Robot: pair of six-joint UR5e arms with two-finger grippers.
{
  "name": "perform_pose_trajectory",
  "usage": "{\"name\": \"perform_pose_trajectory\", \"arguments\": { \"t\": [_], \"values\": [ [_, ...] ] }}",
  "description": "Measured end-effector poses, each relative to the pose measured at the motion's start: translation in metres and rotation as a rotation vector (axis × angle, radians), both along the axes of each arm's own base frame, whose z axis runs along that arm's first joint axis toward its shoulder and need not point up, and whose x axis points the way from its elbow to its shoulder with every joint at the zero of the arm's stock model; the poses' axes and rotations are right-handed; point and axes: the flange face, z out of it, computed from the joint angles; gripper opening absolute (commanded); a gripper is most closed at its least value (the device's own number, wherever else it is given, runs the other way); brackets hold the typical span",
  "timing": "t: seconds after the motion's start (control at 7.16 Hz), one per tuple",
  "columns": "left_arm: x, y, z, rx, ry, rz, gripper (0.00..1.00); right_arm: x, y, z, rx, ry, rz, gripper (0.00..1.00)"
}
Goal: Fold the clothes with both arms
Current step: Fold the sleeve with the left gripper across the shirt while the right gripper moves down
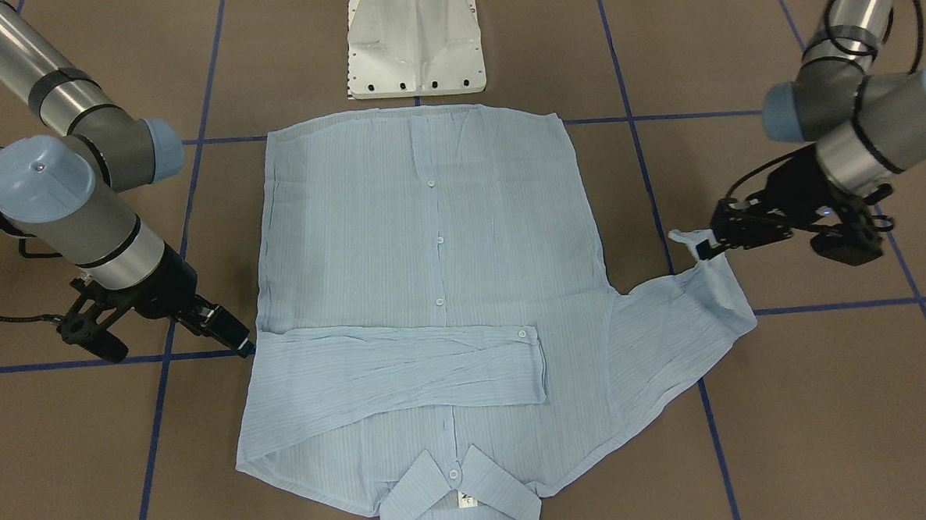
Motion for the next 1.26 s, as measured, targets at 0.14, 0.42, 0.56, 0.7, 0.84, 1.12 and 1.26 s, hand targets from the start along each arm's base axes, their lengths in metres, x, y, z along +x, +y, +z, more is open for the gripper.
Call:
{"name": "perform_pose_trajectory", "arguments": {
  "t": [0.14,0.42,0.56,0.7,0.84,1.12,1.26],
  "values": [
    [0.049,0.002,-0.042,-0.097,0.031,-0.041,0.00,0.011,0.001,0.019,0.018,0.028,-0.013,1.00],
    [0.131,-0.009,-0.131,-0.345,0.110,-0.138,0.00,0.037,0.001,0.053,0.046,0.070,-0.028,1.00],
    [0.151,-0.018,-0.167,-0.398,0.144,-0.169,0.00,0.042,0.002,0.060,0.047,0.079,-0.030,1.00],
    [0.161,-0.024,-0.191,-0.409,0.165,-0.182,0.00,0.044,0.003,0.065,0.046,0.083,-0.030,1.00],
    [0.165,-0.028,-0.210,-0.406,0.181,-0.188,0.00,0.045,0.004,0.068,0.043,0.088,-0.030,1.00],
    [0.186,-0.037,-0.245,-0.393,0.197,-0.216,0.00,0.045,0.004,0.072,0.041,0.092,-0.030,1.00],
    [0.207,-0.036,-0.254,-0.386,0.195,-0.245,0.00,0.046,0.006,0.074,0.038,0.093,-0.030,1.00]
  ]
}}
